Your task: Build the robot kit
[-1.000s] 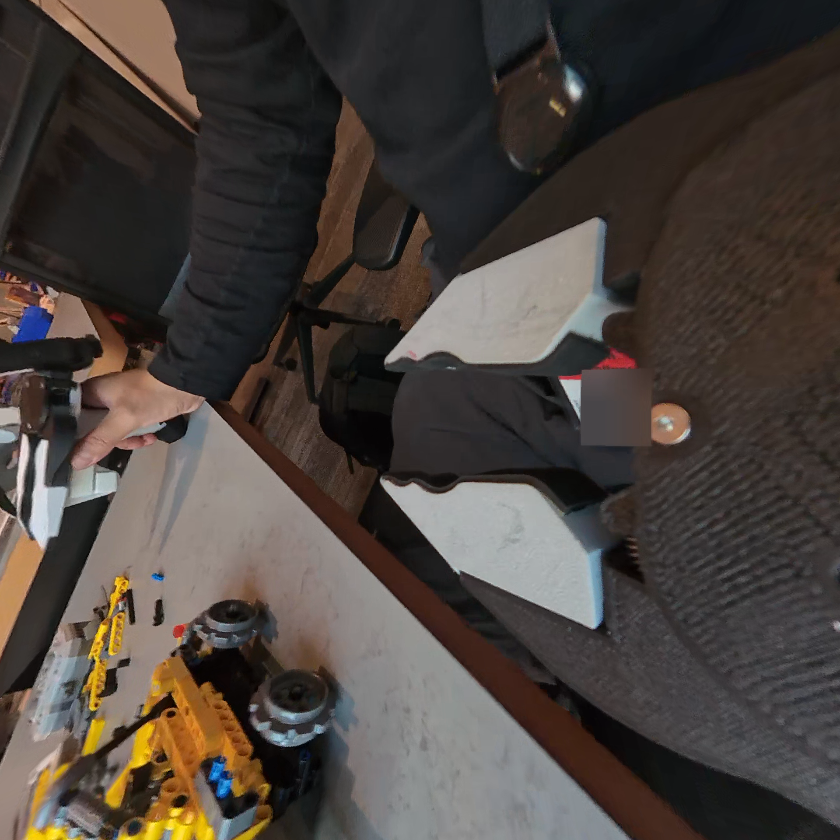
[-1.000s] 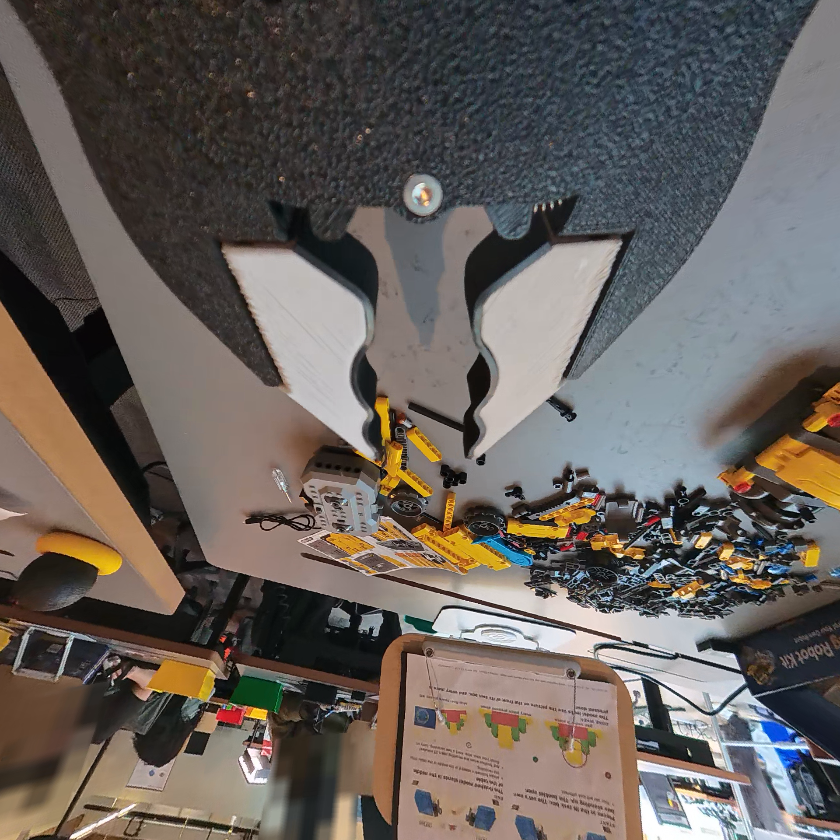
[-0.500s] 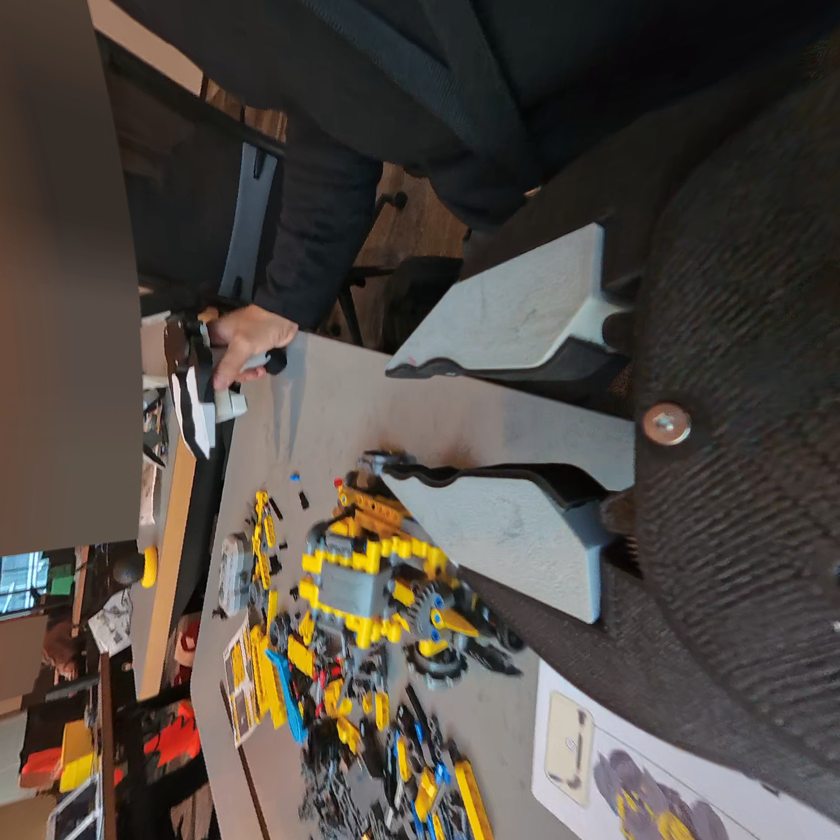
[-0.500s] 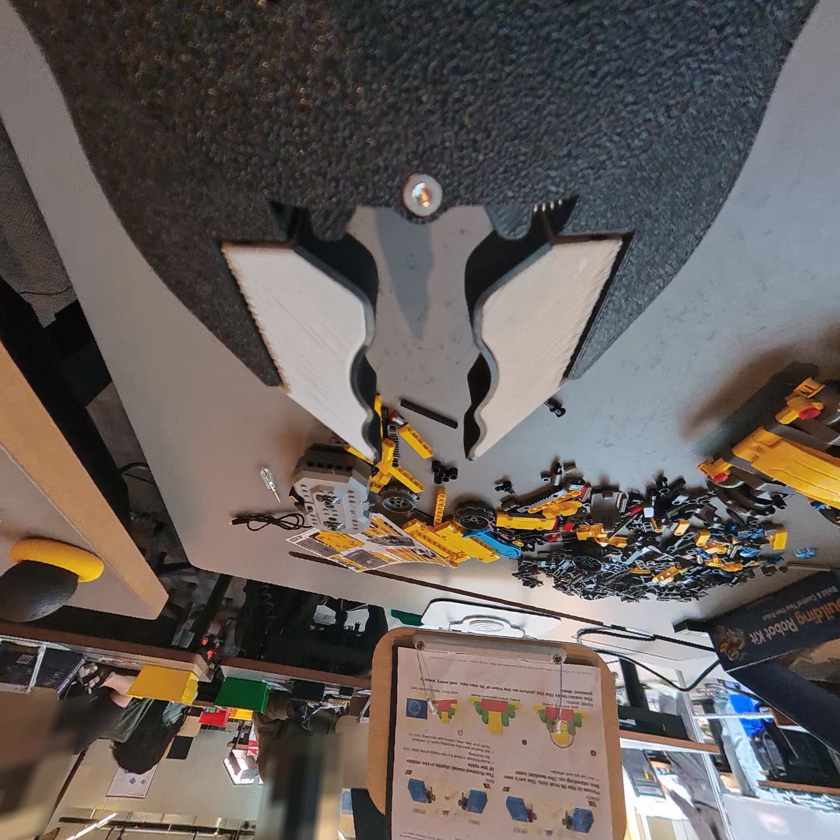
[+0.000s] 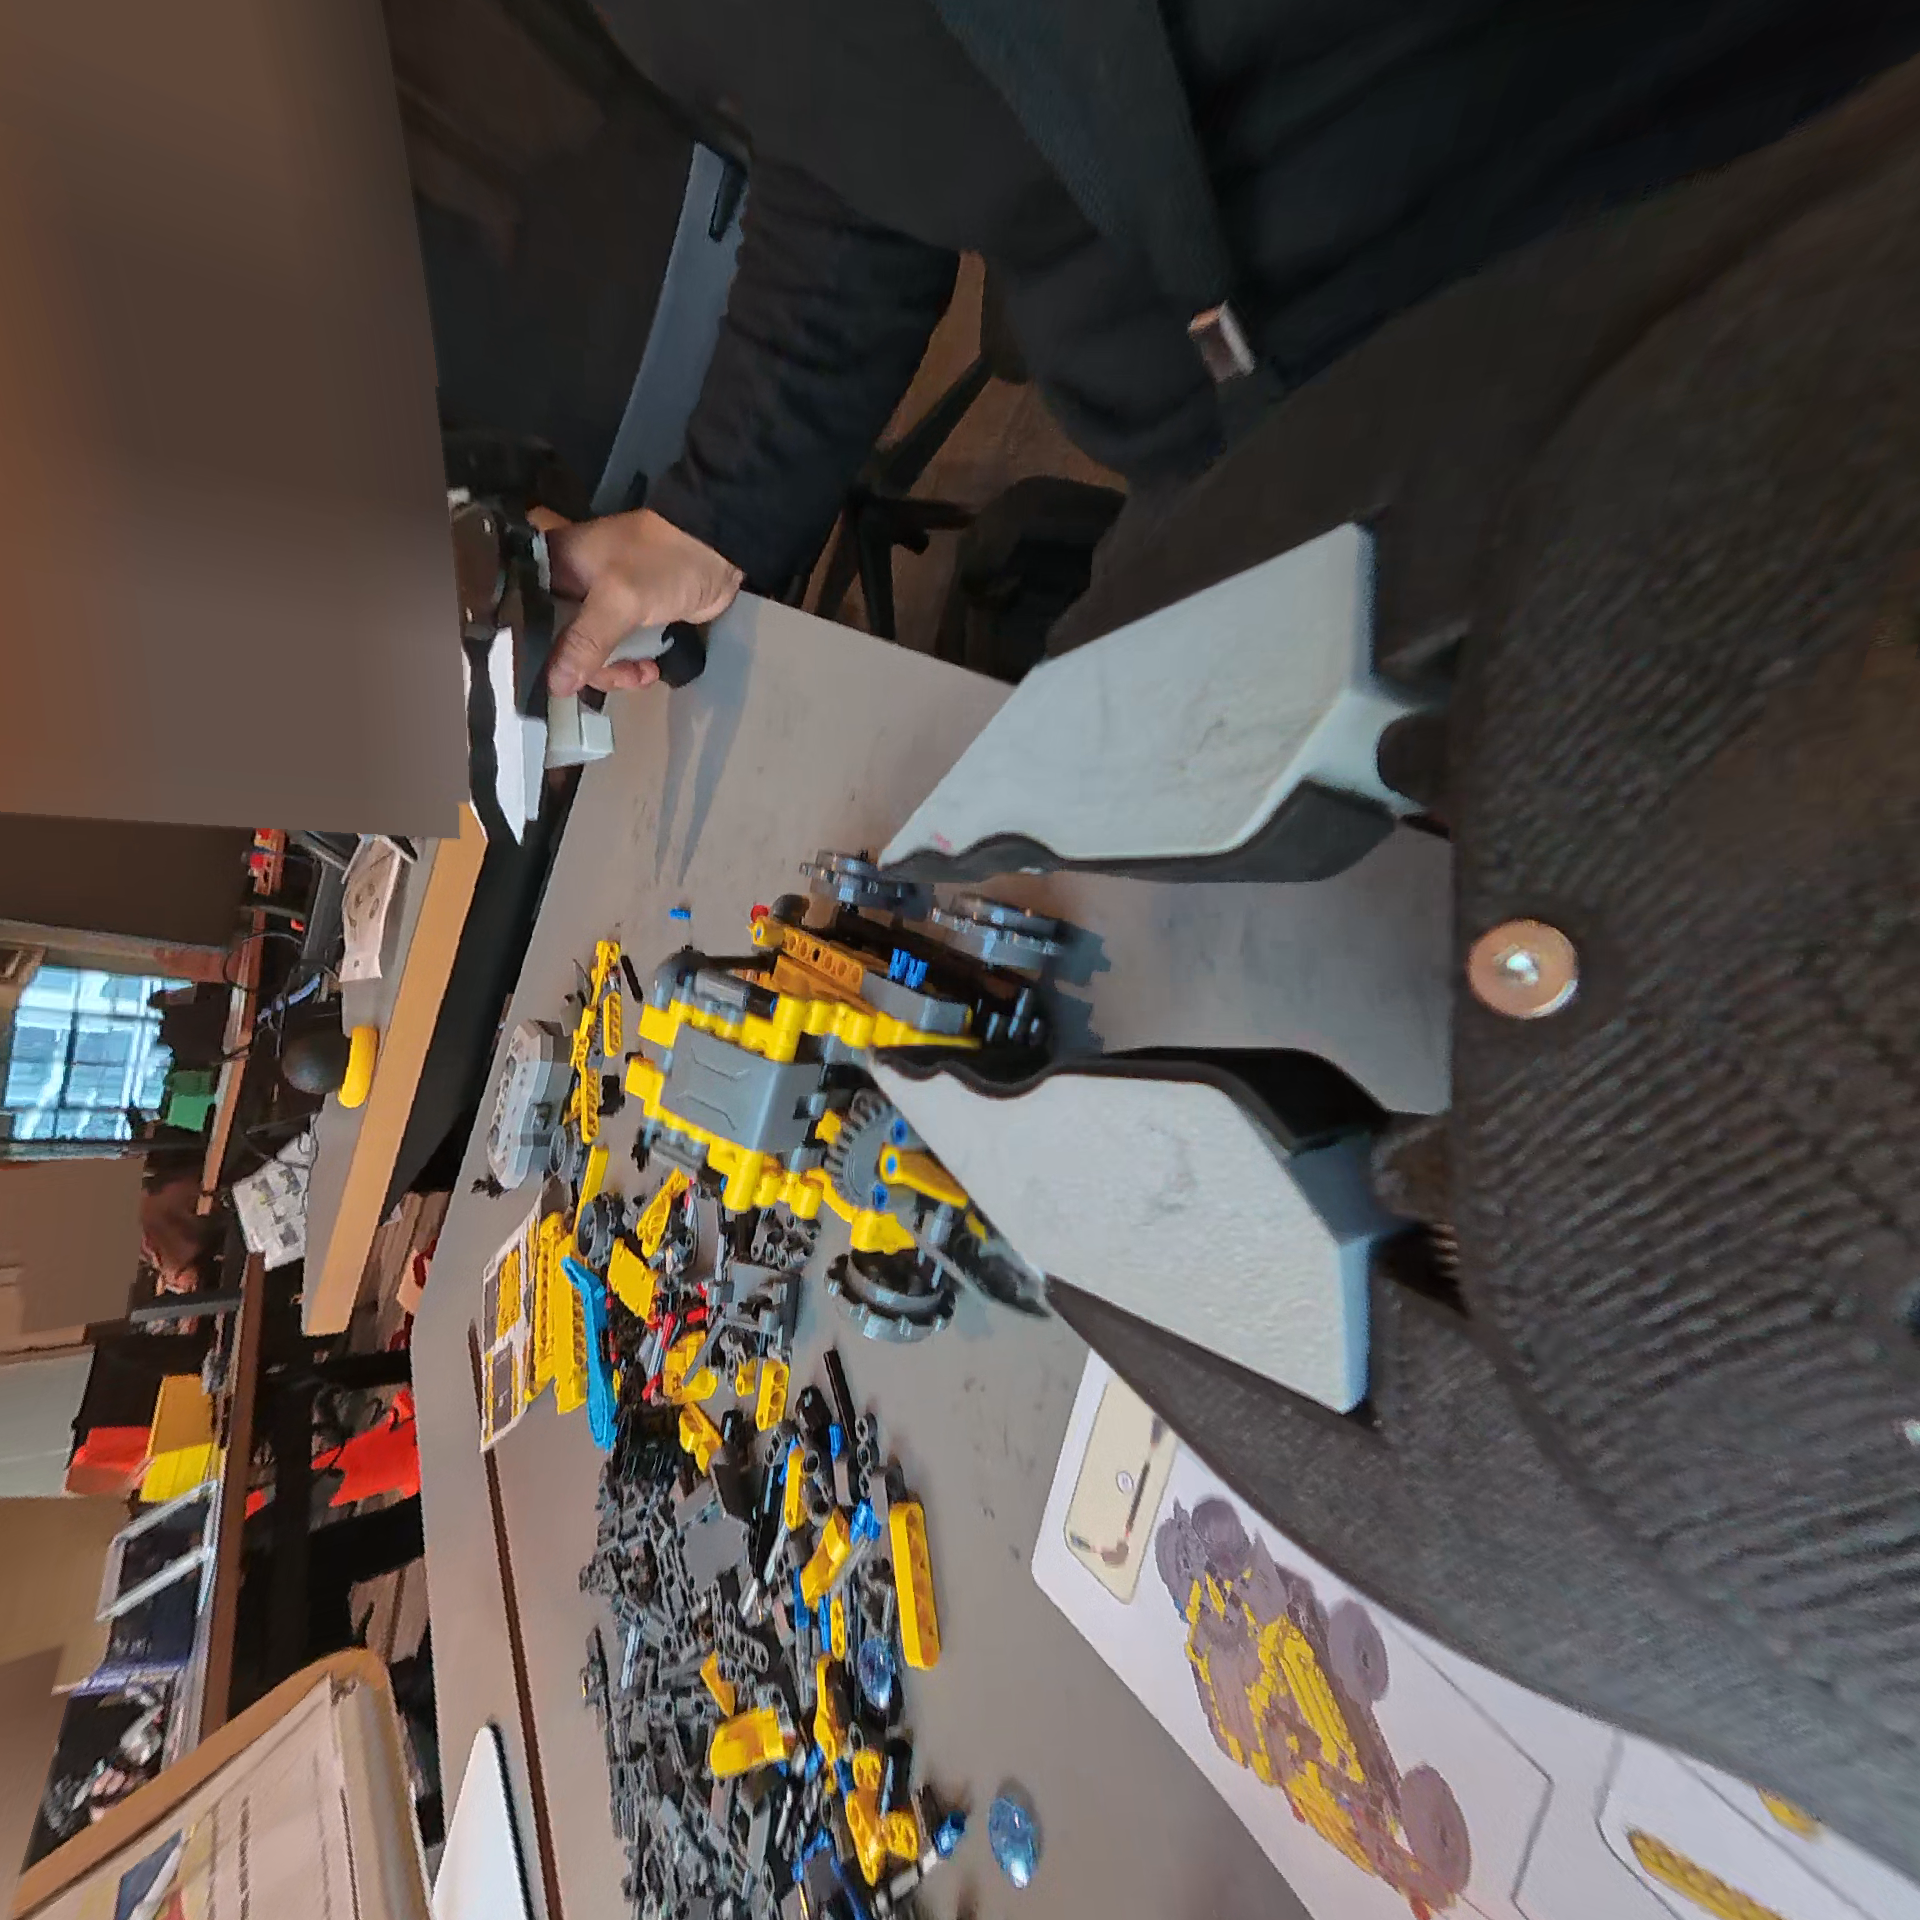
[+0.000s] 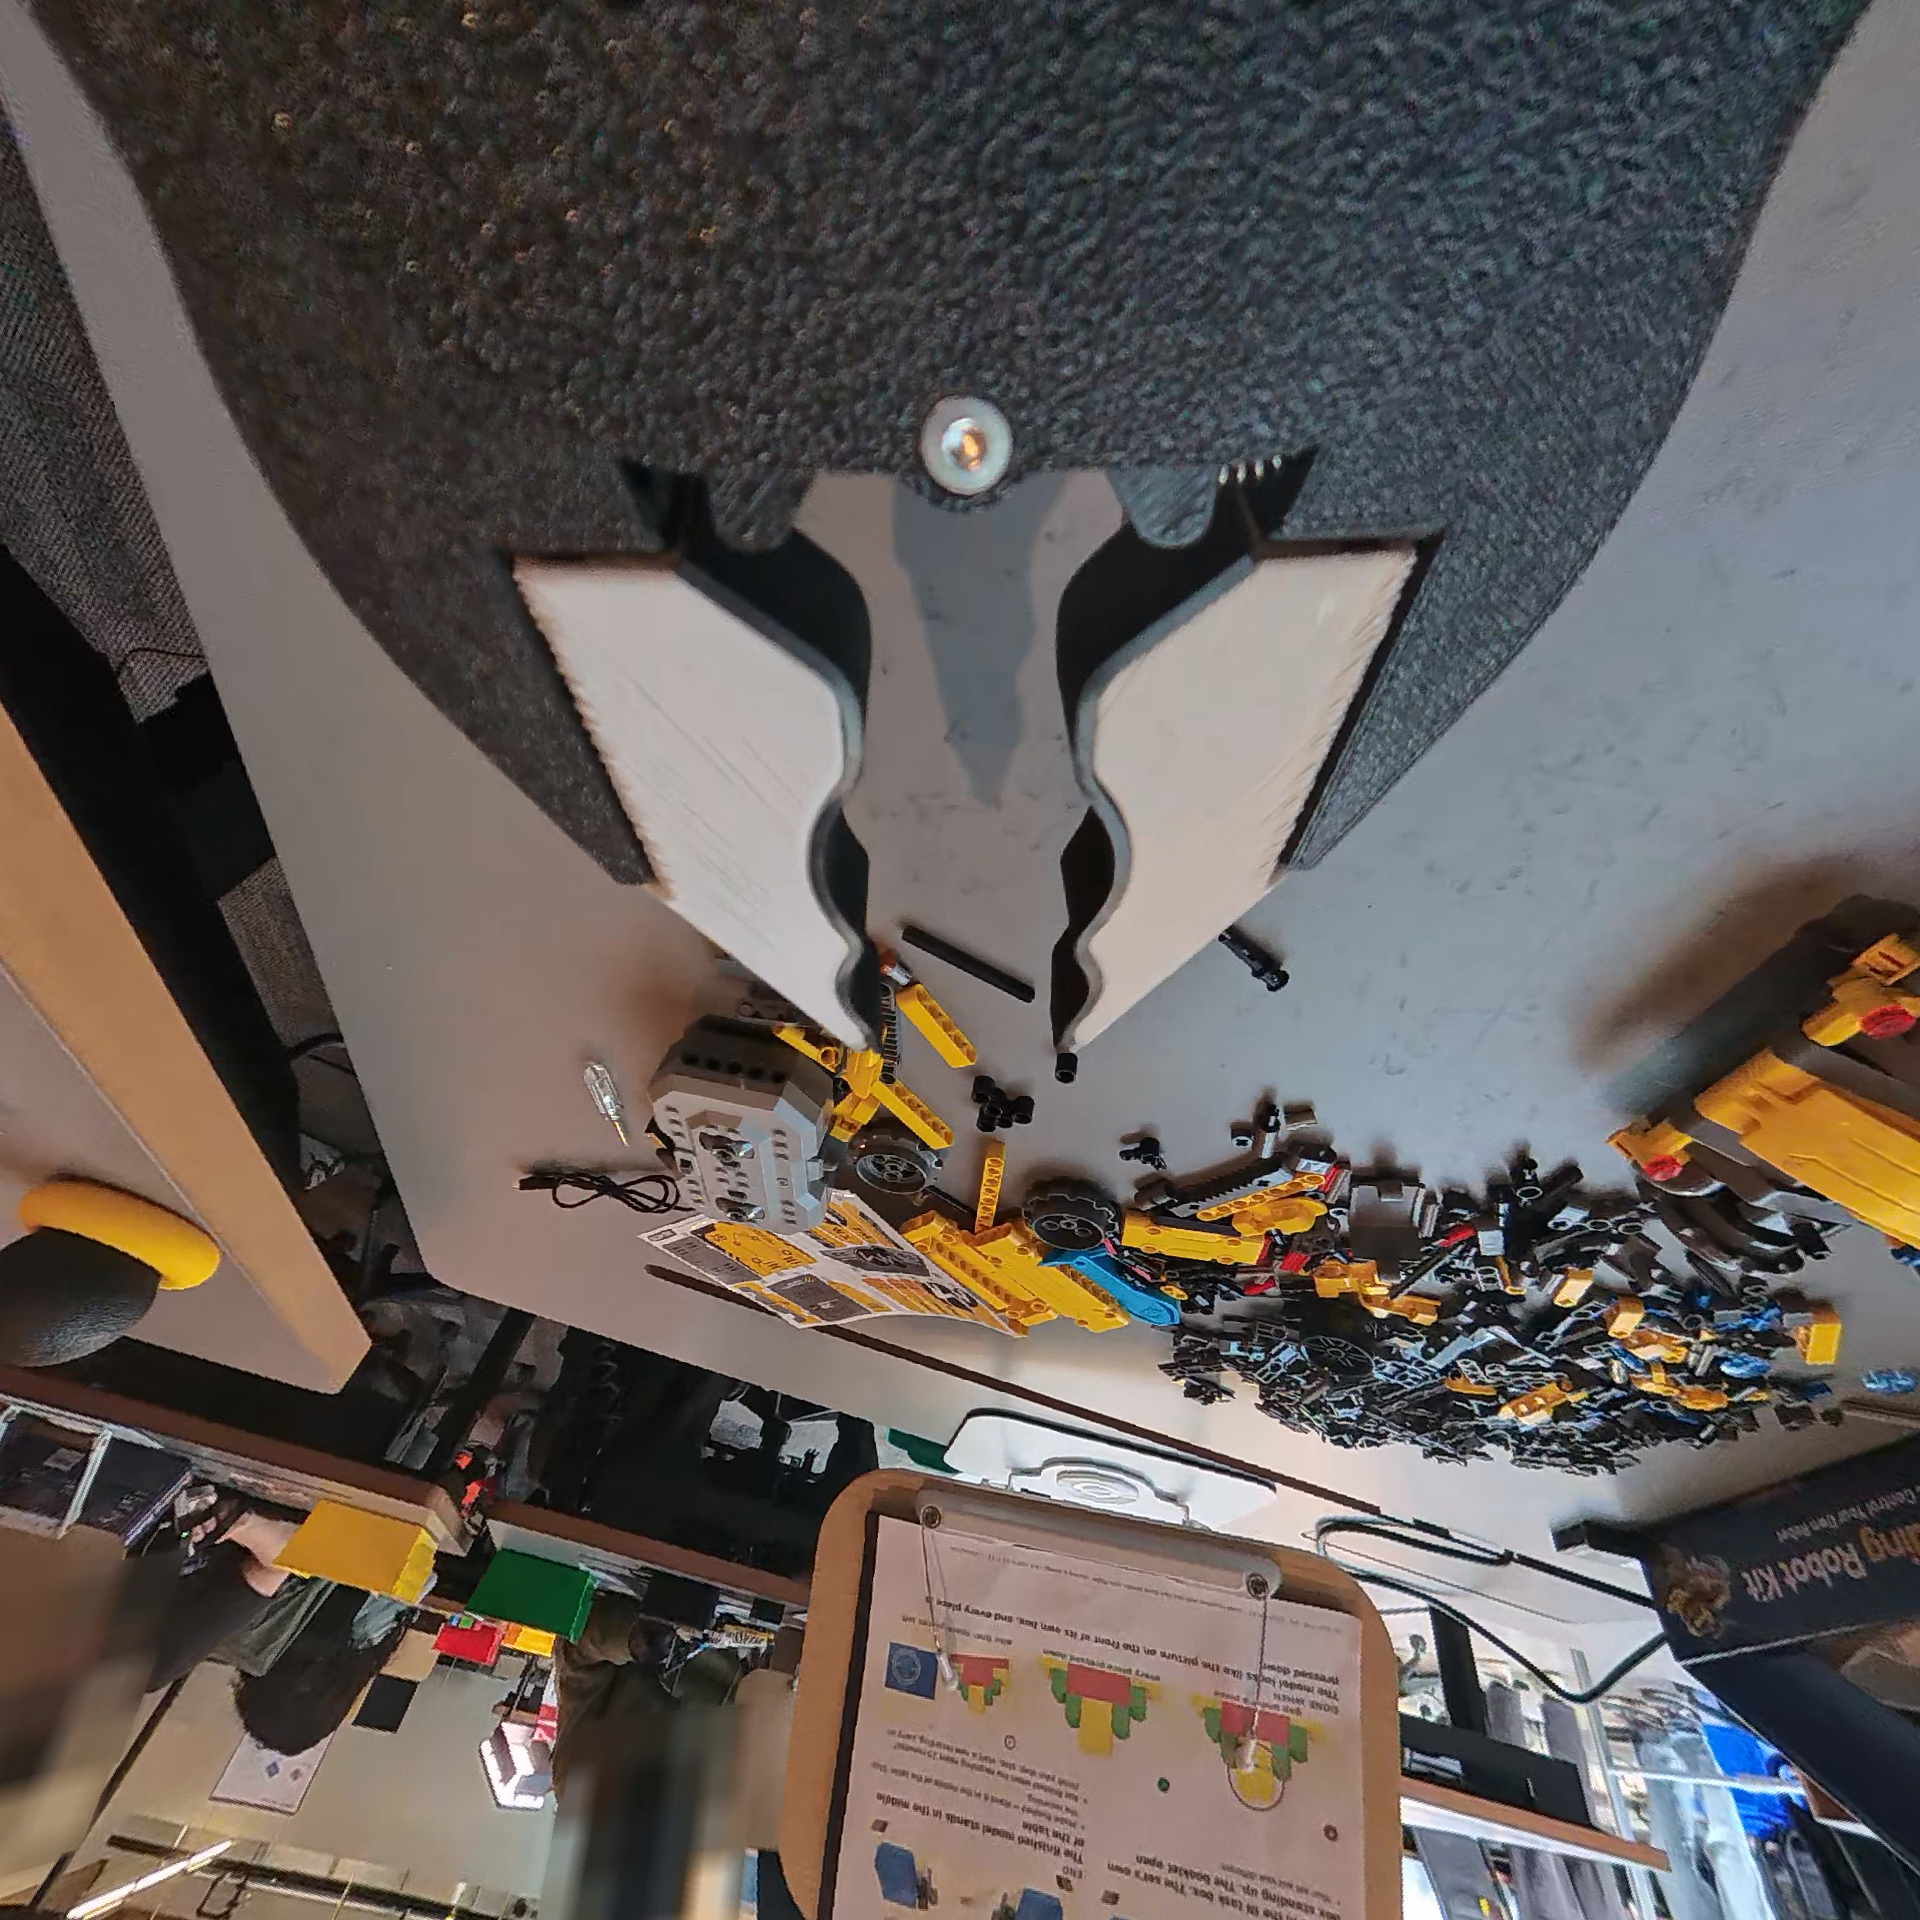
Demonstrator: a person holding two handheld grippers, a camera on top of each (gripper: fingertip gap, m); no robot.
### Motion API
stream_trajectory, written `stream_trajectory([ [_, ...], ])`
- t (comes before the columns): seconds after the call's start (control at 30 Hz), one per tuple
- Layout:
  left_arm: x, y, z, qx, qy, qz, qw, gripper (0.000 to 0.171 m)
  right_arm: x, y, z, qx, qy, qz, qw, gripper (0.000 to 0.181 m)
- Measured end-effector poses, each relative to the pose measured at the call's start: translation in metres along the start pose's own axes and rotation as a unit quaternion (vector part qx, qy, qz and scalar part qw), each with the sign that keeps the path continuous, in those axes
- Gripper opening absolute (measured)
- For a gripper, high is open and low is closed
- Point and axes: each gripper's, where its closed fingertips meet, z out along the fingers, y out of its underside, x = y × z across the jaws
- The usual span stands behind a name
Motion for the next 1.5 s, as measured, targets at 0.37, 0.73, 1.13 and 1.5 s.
stream_trajectory([
  [0.37, -0.121, -0.072, 0.057, -0.049, -0.101, 0.053, 0.992, 0.025, 0.005, -0.002, -0.001, 0.007, 0.012, 0.006, 1.0, 0.032],
  [0.73, -0.201, -0.045, 0.138, -0.083, -0.136, 0.047, 0.986, 0.019, 0.004, 0.005, 0.005, -0.02, 0.019, -0.012, 1.0, 0.031],
  [1.13, -0.208, -0.023, 0.134, -0.125, -0.14, 0.022, 0.982, 0.023, -0.004, -0.017, 0.01, 0.016, 0.059, 0.037, 0.997, 0.025],
  [1.5, -0.224, -0.03, 0.123, -0.11, -0.179, 0.01, 0.978, 0.027, 0.011, -0.074, 0.048, -0.016, 0.091, 0.05, 0.994, 0.012],
])
